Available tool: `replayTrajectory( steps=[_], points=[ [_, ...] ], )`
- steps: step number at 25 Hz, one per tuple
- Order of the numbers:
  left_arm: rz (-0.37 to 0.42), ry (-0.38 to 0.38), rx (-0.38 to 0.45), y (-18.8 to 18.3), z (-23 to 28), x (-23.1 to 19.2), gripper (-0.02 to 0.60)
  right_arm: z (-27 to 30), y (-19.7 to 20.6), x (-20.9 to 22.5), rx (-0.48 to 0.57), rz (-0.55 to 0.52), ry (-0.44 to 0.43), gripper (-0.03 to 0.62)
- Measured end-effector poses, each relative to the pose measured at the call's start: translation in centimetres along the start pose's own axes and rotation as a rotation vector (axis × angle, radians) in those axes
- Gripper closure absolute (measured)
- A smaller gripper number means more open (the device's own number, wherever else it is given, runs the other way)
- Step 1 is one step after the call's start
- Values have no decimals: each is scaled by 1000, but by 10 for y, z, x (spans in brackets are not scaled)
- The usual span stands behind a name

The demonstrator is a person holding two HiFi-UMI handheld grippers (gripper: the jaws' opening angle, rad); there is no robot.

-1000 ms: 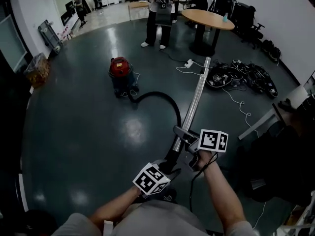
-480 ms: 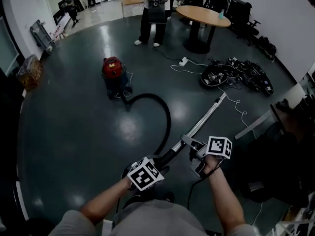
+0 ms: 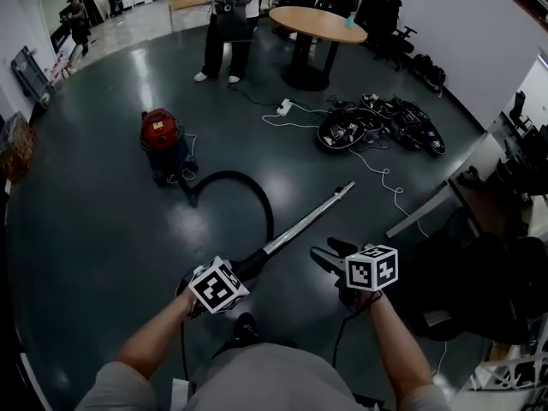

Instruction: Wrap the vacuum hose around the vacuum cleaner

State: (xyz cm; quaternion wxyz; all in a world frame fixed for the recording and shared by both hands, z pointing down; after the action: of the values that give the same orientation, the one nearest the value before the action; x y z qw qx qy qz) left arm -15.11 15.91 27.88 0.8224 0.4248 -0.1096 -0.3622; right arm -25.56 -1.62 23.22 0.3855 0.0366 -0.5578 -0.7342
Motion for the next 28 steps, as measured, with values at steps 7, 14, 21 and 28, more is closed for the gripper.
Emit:
replayTrajectory(
  steps=[7, 14, 21, 28],
  points=[
    [49, 43, -23, -13, -19, -44, 463, 44, -13, -21, -161, -689, -3, 338],
    [88, 66, -53, -35, -11, -57, 463, 84, -20, 10, -320, -1058, -48, 336],
    [164, 93, -85, -77, 4, -46, 463, 107, -19, 44, -370, -1296, -198, 321],
    [244, 48, -114, -131, 50, -33, 462, 105, -23, 93, -267, -1265, -331, 407]
  ],
)
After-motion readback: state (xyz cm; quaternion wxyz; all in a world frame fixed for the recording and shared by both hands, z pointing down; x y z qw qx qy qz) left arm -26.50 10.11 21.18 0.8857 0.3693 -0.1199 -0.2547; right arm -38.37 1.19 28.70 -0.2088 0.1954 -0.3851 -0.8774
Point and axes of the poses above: the fingertips, and each gripper's own axes: z forward along the fingers, x to its right, y out of its underside, the point moved 4 cm from there along -z, backward along the fingers, and after that the axes turned 15 degrees about x, right-handed, at the moved point
